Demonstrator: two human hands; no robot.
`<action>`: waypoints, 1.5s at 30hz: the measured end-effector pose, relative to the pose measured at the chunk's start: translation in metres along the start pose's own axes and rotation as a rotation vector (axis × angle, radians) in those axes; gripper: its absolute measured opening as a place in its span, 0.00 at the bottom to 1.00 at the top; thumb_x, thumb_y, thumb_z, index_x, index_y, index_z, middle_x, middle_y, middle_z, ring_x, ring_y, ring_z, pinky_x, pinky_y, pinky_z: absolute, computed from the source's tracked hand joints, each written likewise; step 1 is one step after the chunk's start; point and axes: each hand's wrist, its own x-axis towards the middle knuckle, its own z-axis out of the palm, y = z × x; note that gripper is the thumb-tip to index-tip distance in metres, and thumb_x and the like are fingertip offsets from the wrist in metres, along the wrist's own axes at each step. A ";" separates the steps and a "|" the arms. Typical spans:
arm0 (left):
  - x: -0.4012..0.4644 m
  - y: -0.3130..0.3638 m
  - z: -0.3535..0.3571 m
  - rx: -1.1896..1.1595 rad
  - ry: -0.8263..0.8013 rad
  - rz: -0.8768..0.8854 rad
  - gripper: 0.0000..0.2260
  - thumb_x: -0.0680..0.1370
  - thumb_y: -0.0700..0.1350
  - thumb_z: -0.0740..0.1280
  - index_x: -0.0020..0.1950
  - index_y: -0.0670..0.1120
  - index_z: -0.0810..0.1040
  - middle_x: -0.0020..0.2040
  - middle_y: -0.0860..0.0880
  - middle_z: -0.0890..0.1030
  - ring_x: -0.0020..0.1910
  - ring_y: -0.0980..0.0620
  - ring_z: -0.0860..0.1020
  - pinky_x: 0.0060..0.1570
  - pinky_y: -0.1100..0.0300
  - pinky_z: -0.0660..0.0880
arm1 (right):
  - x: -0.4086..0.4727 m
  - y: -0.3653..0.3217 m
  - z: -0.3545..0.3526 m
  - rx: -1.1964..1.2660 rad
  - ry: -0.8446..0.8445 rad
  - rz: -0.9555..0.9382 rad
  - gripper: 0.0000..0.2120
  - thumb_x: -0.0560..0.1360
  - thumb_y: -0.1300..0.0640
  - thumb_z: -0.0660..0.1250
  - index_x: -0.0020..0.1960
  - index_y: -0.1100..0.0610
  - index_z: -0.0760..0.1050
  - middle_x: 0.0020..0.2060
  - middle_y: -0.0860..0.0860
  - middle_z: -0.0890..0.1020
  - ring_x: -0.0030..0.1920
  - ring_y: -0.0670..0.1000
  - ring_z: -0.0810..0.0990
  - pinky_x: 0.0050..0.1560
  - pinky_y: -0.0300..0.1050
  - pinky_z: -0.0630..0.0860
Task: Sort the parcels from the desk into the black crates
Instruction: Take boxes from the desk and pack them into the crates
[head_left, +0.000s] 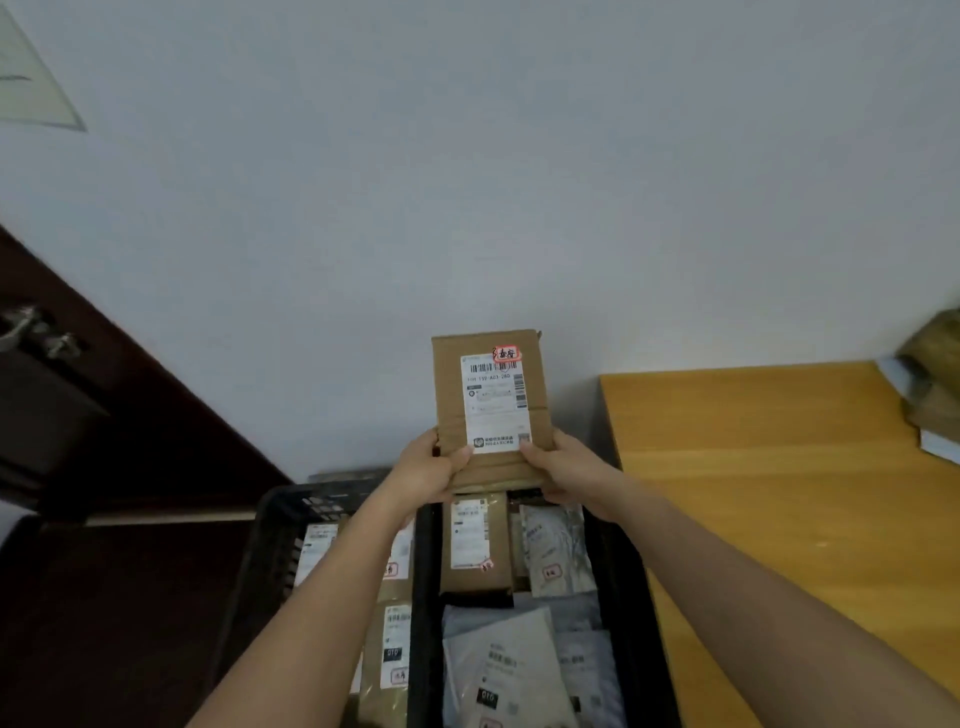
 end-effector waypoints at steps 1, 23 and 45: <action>0.006 -0.013 0.002 0.008 -0.027 -0.030 0.10 0.81 0.46 0.66 0.62 0.52 0.72 0.51 0.55 0.79 0.47 0.58 0.78 0.42 0.63 0.77 | 0.004 0.011 0.004 -0.026 0.020 0.030 0.13 0.82 0.49 0.62 0.65 0.44 0.67 0.58 0.45 0.79 0.55 0.47 0.78 0.57 0.48 0.76; 0.152 -0.251 0.147 0.395 -0.099 -0.013 0.20 0.79 0.41 0.66 0.71 0.49 0.70 0.64 0.48 0.77 0.59 0.49 0.76 0.55 0.61 0.74 | 0.135 0.270 -0.010 -0.365 0.061 0.349 0.46 0.81 0.61 0.61 0.76 0.41 0.26 0.78 0.53 0.42 0.76 0.55 0.56 0.71 0.43 0.60; 0.114 -0.090 0.094 1.090 -0.116 0.094 0.38 0.80 0.43 0.63 0.80 0.56 0.40 0.79 0.52 0.34 0.79 0.40 0.39 0.76 0.39 0.45 | 0.085 0.123 -0.029 -0.776 0.041 0.131 0.51 0.75 0.44 0.70 0.76 0.36 0.31 0.77 0.50 0.29 0.78 0.60 0.35 0.76 0.65 0.46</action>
